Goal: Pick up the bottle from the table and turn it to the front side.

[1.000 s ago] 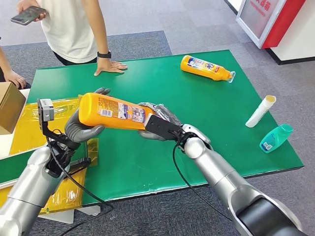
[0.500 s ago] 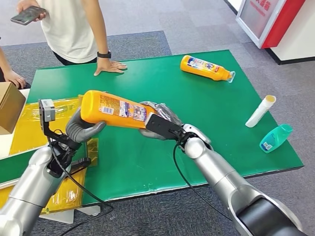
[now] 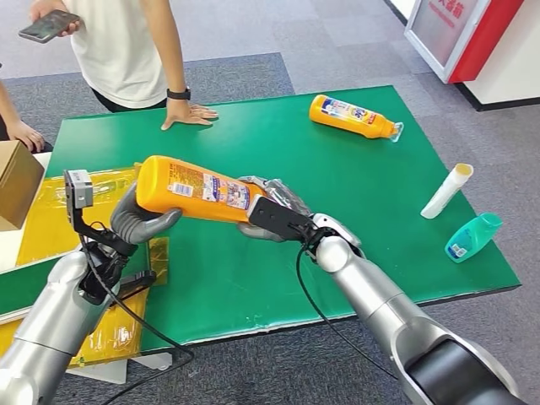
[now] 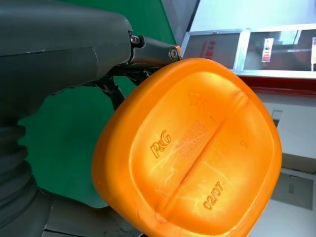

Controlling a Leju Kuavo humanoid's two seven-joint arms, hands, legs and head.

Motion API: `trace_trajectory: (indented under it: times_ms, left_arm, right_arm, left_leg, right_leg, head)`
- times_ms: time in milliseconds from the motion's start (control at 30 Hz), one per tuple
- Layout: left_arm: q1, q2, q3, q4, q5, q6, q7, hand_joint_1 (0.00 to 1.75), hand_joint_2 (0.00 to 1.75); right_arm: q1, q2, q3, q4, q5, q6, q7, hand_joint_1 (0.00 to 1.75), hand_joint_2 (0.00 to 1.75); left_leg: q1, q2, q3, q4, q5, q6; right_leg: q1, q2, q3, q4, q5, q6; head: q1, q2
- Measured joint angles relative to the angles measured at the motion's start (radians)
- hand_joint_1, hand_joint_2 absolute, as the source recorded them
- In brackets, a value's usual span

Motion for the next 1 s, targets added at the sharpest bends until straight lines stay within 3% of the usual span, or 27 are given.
trace_trajectory:
  times_ms: [133,267,767,1000]
  left_arm:
    - [0.0,0.0,0.0,0.001,-0.001,0.0,0.0,1.75,1.75]
    - [0.0,0.0,0.002,0.001,-0.001,0.001,0.0,1.75,1.75]
    - [0.007,0.0,0.032,-0.006,0.0,0.013,-0.015,1.75,1.75]
    - [0.01,0.025,0.084,-0.086,-0.002,0.033,-0.02,1.75,1.75]
  right_arm:
    - [0.0,0.0,0.0,0.0,0.001,0.0,0.0,1.68,1.75]
    - [0.0,0.0,0.0,0.0,0.002,-0.002,-0.002,0.0,1.75]
    - [0.012,-0.001,-0.005,-0.015,0.007,-0.03,-0.006,0.0,1.75]
    - [0.074,-0.029,-0.057,-0.084,0.003,-0.054,-0.003,0.0,1.75]
  left_leg:
    - [0.0,0.0,0.0,0.0,0.0,0.0]
    - [0.0,0.0,0.0,0.0,0.0,0.0]
    - [0.0,0.0,0.0,0.0,0.0,0.0]
    - [0.0,0.0,0.0,0.0,0.0,0.0]
  right_leg:
    - [0.0,0.0,0.0,0.0,0.0,0.0]
    - [0.0,0.0,0.0,0.0,0.0,0.0]
    - [0.0,0.0,0.0,0.0,0.0,0.0]
    - [0.0,0.0,0.0,0.0,0.0,0.0]
  head:
    - [0.0,0.0]
    - [0.0,0.0]
    - [0.0,0.0]
    - [0.0,0.0]
